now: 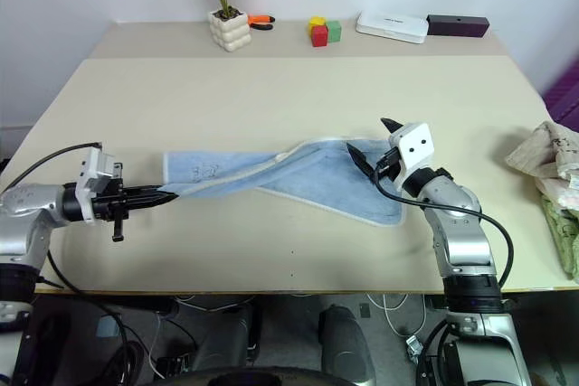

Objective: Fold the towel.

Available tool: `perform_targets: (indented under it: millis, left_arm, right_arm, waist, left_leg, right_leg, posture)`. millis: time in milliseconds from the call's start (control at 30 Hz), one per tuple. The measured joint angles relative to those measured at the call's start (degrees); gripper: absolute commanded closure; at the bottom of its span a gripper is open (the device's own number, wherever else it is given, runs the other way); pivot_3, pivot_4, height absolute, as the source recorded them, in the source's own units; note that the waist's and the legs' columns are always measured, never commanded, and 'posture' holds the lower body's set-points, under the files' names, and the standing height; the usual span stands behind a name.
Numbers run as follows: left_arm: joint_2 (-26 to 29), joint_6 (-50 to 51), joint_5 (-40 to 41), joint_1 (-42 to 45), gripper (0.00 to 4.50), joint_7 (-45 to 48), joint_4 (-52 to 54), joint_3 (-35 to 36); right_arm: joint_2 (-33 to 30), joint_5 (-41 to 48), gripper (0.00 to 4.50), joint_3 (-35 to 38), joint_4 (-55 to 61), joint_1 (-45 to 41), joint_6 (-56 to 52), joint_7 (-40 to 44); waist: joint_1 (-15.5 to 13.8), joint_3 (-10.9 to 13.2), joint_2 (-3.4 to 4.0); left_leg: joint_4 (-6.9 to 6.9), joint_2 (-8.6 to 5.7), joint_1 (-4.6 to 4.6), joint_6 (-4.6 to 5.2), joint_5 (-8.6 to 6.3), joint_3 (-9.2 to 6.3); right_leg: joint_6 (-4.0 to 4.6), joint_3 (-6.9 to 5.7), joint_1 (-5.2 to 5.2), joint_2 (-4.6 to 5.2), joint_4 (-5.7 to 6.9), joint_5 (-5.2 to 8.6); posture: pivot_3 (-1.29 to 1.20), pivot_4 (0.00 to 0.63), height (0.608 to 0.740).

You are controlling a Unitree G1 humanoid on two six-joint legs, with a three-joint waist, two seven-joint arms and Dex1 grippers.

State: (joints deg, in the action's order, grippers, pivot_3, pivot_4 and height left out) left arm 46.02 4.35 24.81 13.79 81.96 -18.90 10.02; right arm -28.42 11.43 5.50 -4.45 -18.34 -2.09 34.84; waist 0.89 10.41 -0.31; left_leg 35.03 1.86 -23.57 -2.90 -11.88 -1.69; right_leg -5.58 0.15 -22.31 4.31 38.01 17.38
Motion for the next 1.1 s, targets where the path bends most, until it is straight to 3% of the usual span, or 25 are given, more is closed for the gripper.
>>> perform_targets:
  millis: [200,433,567,800,1100]
  left_arm:
    - [-0.02,-0.85,0.78,-7.87,4.48,-1.49,1.52,2.48]
    - [-0.1,-0.52,2.09,-11.53,4.48,-2.63,4.84,3.36]
    - [-0.17,0.21,2.63,-12.55,4.48,-3.52,6.68,3.89]
    - [-0.19,0.36,3.22,-13.76,4.48,-4.85,8.51,4.53]
    - [-0.19,0.36,3.37,-14.34,4.48,-5.56,9.97,4.76]
  right_arm:
    - [-3.22,-1.36,0.0,-0.39,-6.57,-2.04,-2.02,2.36]
    - [0.64,8.61,0.0,3.15,-9.24,-11.68,-19.38,2.44]
    - [1.7,9.46,0.0,2.86,-14.48,-16.49,-24.59,1.19]
    - [1.94,3.06,0.0,0.98,-30.72,-22.58,-22.09,-2.79]
    - [2.13,-0.11,0.0,-1.14,-33.97,-23.69,-19.87,-0.05]
  waist:
    - [0.01,0.01,-0.02]
    - [0.12,0.01,-0.01]
    - [-0.01,0.01,-0.01]
    - [0.15,0.02,0.0]
    - [0.32,0.02,0.0]
  left_leg:
    - [0.01,0.0,0.0,0.0,0.0,0.03]
    - [-0.02,0.03,0.01,0.0,0.0,0.03]
    - [-0.02,0.0,0.01,0.0,0.0,0.05]
    - [-0.03,-0.02,-0.01,0.0,0.0,0.14]
    - [-0.05,-0.01,0.0,0.01,-0.01,0.15]
  right_leg:
    - [0.15,0.02,-0.01,0.03,0.0,0.06]
    - [0.1,0.02,-0.03,0.05,0.01,0.0]
    - [0.16,0.01,-0.03,0.09,0.0,0.04]
    - [0.16,0.04,-0.09,0.13,-0.01,0.03]
    - [0.03,0.04,-0.1,0.1,0.0,-0.03]
  posture:
    - [0.0,0.15,0.74]
    - [0.0,0.15,0.74]
    - [0.0,0.15,0.74]
    - [0.0,0.15,0.74]
    - [0.0,0.15,0.74]
